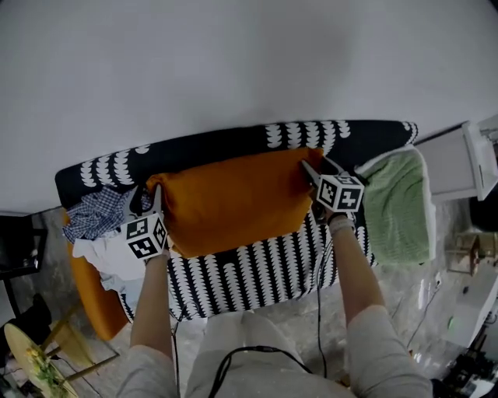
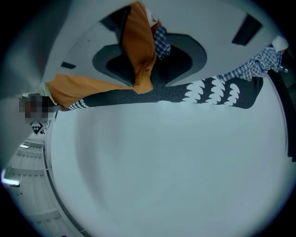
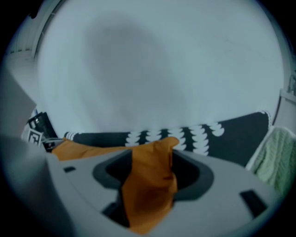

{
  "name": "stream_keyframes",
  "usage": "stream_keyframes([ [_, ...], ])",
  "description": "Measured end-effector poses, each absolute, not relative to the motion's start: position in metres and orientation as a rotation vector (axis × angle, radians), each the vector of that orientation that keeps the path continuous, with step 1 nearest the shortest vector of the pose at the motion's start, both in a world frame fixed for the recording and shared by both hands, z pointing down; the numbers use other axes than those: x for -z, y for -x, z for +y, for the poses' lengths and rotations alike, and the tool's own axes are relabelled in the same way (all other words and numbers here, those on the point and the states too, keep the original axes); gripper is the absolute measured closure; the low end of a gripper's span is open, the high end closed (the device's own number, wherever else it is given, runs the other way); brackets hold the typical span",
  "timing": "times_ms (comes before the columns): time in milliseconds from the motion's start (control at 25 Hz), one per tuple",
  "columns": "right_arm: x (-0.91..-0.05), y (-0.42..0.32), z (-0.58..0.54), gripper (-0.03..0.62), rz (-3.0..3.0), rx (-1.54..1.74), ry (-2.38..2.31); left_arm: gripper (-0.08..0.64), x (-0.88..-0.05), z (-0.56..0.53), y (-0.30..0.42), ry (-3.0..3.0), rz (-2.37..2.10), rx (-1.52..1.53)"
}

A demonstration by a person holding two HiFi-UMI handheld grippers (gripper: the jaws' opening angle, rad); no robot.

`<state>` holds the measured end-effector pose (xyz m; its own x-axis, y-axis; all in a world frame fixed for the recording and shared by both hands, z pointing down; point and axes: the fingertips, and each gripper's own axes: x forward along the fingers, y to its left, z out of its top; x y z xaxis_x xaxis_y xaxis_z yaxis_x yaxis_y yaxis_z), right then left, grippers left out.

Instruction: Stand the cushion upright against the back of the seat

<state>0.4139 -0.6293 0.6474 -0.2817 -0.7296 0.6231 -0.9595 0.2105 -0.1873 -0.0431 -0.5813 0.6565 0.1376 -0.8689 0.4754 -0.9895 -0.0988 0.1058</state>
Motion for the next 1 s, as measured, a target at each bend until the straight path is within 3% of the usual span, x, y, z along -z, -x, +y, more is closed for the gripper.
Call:
stream_keyframes([
  [160,-0.643,-0.422,-0.629,0.293,-2.074,-0.720,-1.641,0.342,-0.643,-0.576,0.049,-2.064,-1.827,-0.390],
  [840,-0.610,-0.402,-0.588,0.296,-2.144,-0.493,-1.565,0.342,-0.599,-0.547,0.002,-2.281,-1.750,-0.440],
  [920,-0.606,-0.396,-0.577,0.324,-2.178,-0.482,-1.526,0.344,-0.595,-0.537,-0.003,-2.290,-1.736,-0.410],
  [1000,-0.602,-0.394,-0.565,0.451,-2.209,-0.477,-1.511,0.345,-0.591,-0.525,-0.010,-2.299,-1.702,-0.371],
])
